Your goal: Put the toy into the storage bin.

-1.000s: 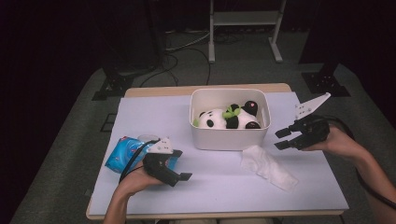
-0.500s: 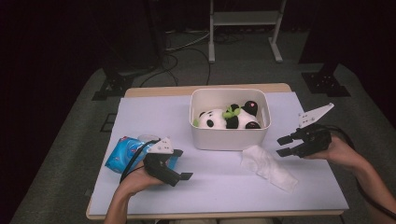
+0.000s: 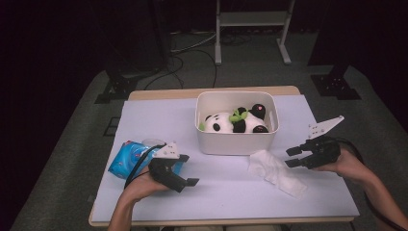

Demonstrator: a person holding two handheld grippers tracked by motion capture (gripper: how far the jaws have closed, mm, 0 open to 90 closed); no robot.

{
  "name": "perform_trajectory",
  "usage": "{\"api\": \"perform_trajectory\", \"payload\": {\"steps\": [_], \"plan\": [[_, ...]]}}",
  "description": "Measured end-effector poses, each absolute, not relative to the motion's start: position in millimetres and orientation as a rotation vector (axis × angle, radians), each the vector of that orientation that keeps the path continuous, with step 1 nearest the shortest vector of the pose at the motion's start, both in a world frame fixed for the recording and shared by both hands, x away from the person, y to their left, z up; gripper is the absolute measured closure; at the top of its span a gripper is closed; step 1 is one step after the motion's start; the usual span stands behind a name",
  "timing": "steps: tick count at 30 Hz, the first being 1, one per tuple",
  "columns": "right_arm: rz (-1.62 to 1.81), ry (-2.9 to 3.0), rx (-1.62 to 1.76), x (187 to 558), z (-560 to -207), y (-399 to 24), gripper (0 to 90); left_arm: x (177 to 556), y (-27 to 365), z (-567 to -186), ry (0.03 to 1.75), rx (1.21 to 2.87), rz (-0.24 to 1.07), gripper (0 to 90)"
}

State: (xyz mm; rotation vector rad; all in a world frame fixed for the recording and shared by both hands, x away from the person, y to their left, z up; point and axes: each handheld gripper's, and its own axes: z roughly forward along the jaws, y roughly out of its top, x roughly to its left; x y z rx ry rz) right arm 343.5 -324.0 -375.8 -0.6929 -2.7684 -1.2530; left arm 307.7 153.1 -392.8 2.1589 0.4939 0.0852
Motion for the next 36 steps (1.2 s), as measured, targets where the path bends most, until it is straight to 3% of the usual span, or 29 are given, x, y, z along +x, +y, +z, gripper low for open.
{"api": "perform_trajectory", "payload": {"steps": [36], "plan": [[-1.318,-2.747,-0.756,325.3,-407.5,-326.7,45.5,308.0,152.5,-393.9,0.49,2.153,0.082,8.8]]}}
